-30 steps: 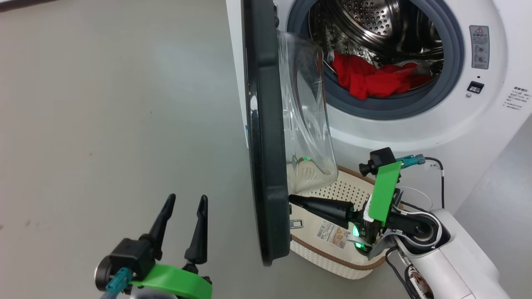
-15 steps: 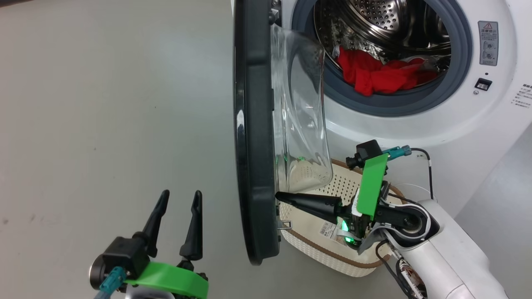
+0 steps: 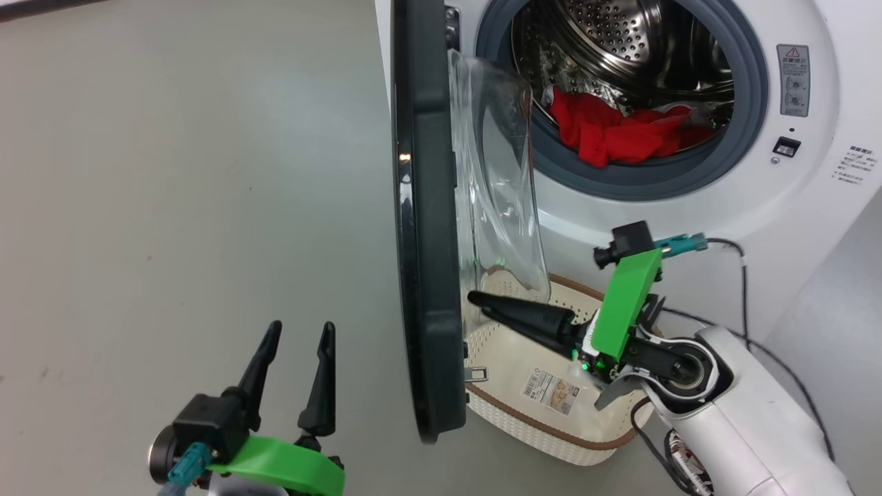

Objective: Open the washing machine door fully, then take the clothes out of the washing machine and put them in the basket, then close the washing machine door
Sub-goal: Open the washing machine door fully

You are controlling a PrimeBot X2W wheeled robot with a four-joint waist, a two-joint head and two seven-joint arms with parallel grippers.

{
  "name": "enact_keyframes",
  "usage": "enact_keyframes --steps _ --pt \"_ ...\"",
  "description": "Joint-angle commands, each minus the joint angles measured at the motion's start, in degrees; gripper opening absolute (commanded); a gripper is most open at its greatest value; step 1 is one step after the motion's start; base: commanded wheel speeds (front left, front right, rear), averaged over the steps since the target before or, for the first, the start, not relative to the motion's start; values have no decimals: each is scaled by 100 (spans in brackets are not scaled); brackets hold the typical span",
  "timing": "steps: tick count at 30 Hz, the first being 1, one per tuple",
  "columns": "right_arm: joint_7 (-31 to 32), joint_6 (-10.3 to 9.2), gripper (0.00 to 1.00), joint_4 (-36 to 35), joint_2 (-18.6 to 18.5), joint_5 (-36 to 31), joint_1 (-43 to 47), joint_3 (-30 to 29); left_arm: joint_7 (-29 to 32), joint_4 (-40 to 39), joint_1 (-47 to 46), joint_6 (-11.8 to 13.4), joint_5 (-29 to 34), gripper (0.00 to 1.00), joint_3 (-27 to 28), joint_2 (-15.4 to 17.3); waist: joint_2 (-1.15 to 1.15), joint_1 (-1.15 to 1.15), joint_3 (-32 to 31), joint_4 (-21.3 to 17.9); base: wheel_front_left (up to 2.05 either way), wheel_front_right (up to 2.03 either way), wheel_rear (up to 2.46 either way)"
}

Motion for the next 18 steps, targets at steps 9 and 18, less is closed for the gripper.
enact_keyframes --steps 9,18 --pt "-1726 30 100 -554 -664 -2077 276 508 5 -58 -69 2 -15 100 128 132 0 0 -88 -54 0 0 0" --pt "-3701 30 100 -106 -953 -4017 504 892 -9 -62 -26 49 -13 100 103 167 0 0 -194 -101 0 0 0"
